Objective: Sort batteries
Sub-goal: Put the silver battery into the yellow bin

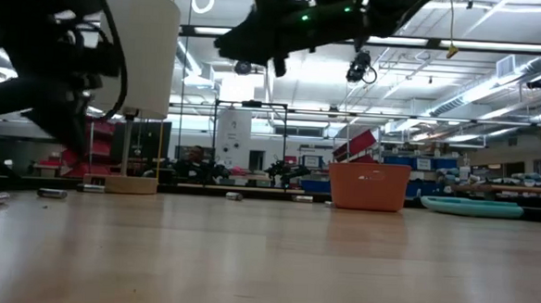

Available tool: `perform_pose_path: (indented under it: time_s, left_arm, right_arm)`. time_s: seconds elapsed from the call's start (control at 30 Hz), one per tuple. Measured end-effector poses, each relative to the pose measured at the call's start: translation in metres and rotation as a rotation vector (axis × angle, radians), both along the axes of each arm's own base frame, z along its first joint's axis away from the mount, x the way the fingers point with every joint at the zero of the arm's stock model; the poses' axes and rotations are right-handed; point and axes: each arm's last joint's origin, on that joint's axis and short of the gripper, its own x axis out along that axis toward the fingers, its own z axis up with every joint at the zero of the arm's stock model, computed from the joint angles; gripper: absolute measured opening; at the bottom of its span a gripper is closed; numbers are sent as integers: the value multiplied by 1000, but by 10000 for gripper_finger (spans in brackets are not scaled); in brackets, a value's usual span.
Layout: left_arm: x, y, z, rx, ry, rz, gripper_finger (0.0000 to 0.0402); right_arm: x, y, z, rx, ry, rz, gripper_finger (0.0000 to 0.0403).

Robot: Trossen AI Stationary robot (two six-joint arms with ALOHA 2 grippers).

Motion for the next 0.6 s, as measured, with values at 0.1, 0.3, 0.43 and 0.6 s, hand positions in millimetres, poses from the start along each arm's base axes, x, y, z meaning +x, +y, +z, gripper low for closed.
perform_pose_path:
  time_s: [0.1, 0.3, 0.43, 0.6]
  left_arm:
    - [-6, -4, 11, 96, -116, 2, 73]
    - [-23, -1, 35, 154, -331, 53, 73]
    - [-40, 7, 41, 96, -314, 103, 73]
    - [-46, 10, 40, 46, -249, 131, 73]
  right_arm:
    - [14, 1, -8, 3, 24, 6, 112]
    - [35, 1, -19, 53, 34, 3, 112]
    - [47, 4, -25, 69, 68, 9, 112]
    - [46, 4, -29, 50, 144, 16, 112]
